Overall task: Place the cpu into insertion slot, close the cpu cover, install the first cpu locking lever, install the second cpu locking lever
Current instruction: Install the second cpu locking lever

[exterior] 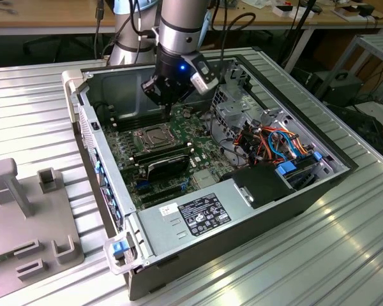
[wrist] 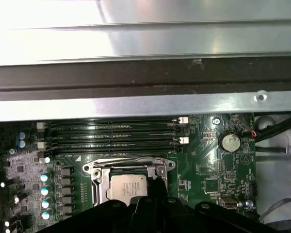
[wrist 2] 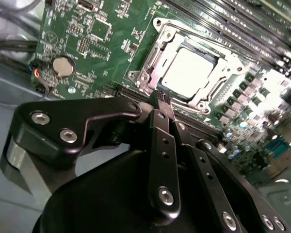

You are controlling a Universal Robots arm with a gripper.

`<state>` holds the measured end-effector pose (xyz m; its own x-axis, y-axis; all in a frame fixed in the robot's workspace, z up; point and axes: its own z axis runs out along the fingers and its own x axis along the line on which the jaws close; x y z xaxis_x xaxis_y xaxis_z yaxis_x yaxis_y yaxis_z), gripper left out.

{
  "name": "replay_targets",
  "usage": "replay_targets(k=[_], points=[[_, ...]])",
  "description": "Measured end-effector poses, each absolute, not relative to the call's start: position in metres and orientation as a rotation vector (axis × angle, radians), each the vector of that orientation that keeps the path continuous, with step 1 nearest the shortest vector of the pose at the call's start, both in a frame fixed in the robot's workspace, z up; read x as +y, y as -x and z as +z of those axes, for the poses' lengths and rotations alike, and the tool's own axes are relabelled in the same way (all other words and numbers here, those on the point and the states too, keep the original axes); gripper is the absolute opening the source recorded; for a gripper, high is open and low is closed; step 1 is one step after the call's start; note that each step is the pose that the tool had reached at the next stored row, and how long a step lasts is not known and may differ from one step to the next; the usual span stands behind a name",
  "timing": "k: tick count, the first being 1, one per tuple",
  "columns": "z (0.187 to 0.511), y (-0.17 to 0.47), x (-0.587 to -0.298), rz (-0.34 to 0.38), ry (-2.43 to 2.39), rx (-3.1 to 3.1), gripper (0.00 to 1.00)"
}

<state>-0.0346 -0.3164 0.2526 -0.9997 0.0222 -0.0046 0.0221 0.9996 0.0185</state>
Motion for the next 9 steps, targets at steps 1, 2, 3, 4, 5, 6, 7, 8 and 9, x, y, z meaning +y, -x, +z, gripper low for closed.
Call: replay_targets(k=[1,2,3,4,5,6,7,8,9], points=[[0.2526,0.0346,-0.3164,0.029,-0.006,3.137,0.11],[0.2526,0.0346,-0.3164,0.029,0.026,3.137,0.11],[0.2526,0.0346,-0.3164,0.029,0.054,3.137,0.11],[0.2526,0.0346,-0.3164,0.029,0.093,3.136,0.11],[0.2525,0.0346,-0.3164,0.029,0.125,3.135,0.11],[0.2524,0.0346,-0.3164,0.029,0.157,3.134,0.11],[0.2523,0.0346,-0.3164,0.029,0.188,3.133,0.11],[0.2523,0.0346,-0.3164,0.029,0.221,3.131,0.11],[0.2522,0.0346,-0.3164,0.029,0.246,3.129,0.11]])
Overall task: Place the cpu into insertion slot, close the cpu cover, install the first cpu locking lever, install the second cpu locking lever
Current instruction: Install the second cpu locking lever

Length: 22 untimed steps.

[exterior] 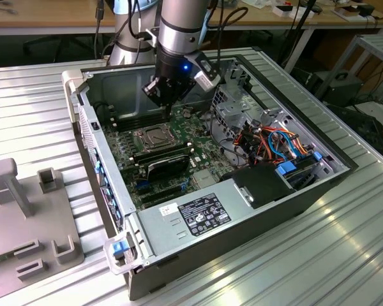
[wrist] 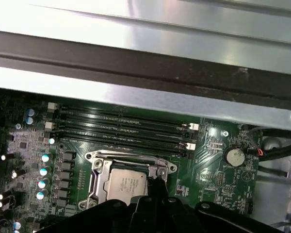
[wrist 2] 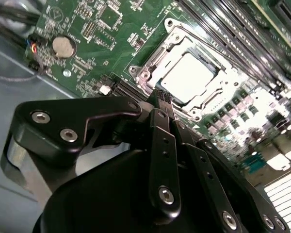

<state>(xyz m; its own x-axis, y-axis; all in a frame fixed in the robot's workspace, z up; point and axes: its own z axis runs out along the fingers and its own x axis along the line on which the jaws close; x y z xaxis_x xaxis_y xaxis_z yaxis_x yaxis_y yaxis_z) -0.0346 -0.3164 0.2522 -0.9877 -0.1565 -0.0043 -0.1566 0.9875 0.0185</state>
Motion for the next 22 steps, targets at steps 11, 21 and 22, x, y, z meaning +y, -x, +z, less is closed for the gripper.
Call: replay_targets(k=[11,21,22], points=[[0.2518,0.0343,-0.3164,0.030,0.500,3.100,0.11],[0.2518,0.0343,-0.3164,0.030,0.504,3.100,0.11],[0.2518,0.0343,-0.3164,0.030,0.505,3.100,0.11]])
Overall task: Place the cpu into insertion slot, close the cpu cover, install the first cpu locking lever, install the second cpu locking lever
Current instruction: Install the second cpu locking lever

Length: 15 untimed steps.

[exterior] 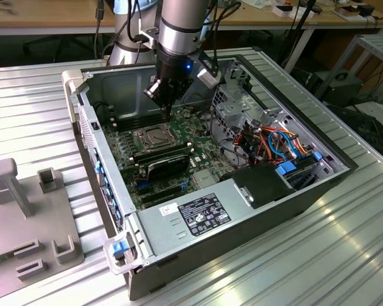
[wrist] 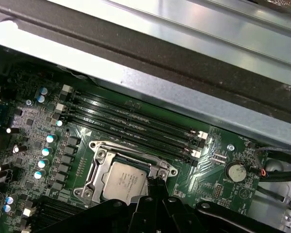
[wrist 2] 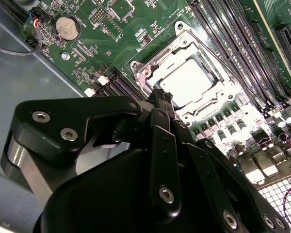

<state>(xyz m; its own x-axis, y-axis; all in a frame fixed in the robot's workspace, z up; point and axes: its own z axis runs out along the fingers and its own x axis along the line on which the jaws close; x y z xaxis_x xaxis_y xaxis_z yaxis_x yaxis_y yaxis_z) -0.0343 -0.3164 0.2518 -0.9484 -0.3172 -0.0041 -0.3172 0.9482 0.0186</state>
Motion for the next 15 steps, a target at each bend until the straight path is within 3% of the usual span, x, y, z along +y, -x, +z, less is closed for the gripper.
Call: replay_targets(k=[15], points=[[0.262,0.034,-0.317,0.030,0.861,3.022,0.11]])
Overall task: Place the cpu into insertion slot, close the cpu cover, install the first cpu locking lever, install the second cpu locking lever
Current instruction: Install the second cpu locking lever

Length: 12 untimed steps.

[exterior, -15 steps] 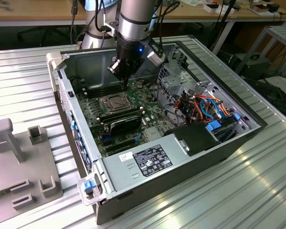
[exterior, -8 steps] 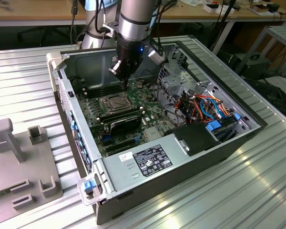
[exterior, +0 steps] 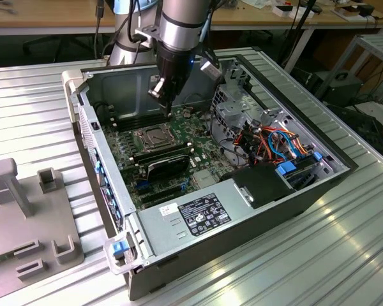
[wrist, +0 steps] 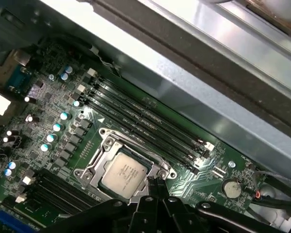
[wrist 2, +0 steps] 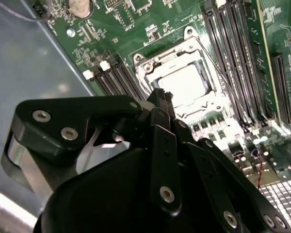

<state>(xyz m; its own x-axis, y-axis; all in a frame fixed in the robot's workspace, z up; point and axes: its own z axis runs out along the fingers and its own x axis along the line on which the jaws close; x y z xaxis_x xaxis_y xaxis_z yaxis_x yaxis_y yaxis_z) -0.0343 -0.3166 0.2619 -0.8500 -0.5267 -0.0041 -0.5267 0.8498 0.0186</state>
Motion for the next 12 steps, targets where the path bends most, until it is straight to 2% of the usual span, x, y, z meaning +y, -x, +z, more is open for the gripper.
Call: replay_targets(k=[12], points=[[0.2658,0.0343,-0.3166,-0.029,-1.180,-2.908,0.11]])
